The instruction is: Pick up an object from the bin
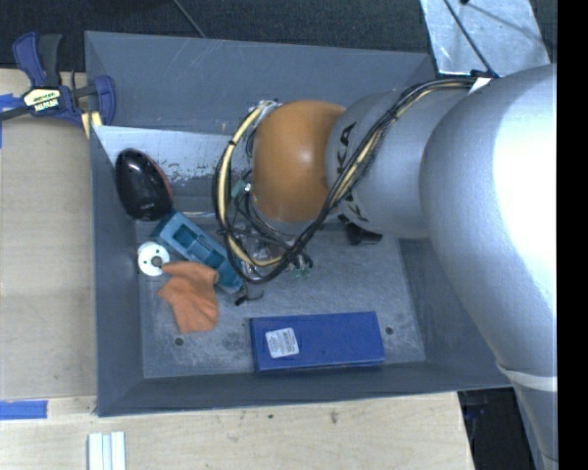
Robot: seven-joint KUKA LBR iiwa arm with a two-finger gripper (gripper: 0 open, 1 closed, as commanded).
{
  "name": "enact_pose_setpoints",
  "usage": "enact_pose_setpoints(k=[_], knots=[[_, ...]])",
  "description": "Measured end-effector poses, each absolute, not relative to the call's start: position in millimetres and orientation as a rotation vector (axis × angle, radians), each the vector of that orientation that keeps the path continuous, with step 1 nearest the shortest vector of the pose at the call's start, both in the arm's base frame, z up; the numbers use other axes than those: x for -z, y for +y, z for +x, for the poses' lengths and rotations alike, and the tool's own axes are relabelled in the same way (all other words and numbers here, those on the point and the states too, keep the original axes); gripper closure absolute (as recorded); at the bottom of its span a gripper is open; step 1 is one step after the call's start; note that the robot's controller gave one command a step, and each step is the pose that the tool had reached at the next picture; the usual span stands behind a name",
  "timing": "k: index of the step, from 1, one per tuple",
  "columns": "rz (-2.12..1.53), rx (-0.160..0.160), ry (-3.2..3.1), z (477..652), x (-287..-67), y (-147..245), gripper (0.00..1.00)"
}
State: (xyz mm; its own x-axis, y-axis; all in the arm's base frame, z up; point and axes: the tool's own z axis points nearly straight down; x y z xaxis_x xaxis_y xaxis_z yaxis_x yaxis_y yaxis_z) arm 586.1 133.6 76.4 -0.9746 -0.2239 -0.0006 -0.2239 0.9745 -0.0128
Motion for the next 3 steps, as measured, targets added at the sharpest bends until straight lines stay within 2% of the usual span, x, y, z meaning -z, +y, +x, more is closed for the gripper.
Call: enact_pose_setpoints(k=[1, 2, 3], knots=[[-0.368, 0.0, 3.116, 578.9, -195.5, 125.1, 1.0], [-0.37, 0.0, 3.116, 578.8, -195.4, 125.3, 0.0], [-0.37, 0.0, 3.116, 578.8, -195.4, 125.4, 0.0]])
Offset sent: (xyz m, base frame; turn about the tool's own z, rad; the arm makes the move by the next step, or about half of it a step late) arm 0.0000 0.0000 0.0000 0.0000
